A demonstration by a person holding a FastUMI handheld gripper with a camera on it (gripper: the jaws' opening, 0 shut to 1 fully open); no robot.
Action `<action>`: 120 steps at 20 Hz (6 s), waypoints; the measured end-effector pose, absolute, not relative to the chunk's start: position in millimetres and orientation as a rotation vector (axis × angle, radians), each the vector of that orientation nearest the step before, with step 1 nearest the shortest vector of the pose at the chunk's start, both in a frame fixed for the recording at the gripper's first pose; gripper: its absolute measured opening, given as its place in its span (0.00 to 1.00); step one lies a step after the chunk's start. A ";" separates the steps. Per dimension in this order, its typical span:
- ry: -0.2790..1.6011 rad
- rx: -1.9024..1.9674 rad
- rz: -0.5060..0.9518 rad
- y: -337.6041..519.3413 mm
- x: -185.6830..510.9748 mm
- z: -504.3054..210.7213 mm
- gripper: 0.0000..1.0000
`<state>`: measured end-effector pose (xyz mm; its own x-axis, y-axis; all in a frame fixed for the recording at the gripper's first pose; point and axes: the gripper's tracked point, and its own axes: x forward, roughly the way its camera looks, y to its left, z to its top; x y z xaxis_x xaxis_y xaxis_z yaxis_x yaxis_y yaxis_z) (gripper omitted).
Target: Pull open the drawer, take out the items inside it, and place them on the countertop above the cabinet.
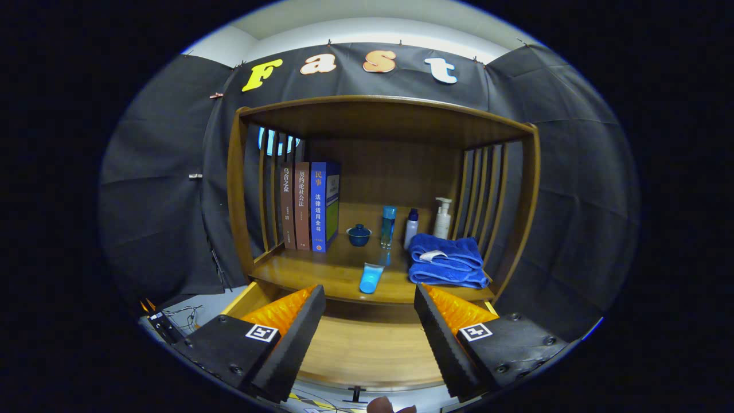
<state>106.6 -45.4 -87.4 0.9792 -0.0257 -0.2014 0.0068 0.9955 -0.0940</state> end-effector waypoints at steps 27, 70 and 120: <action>0.236 -0.034 -0.087 -44.5 15.8 -296.7 0.99; 0.176 -0.028 -0.113 -76.1 162.2 -217.0 1.00; -0.021 -0.008 -0.032 -35.1 -0.7 -13.1 0.99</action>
<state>-0.7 -35.1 -13.1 0.9993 -0.0315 0.0212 0.0317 0.9995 -0.0080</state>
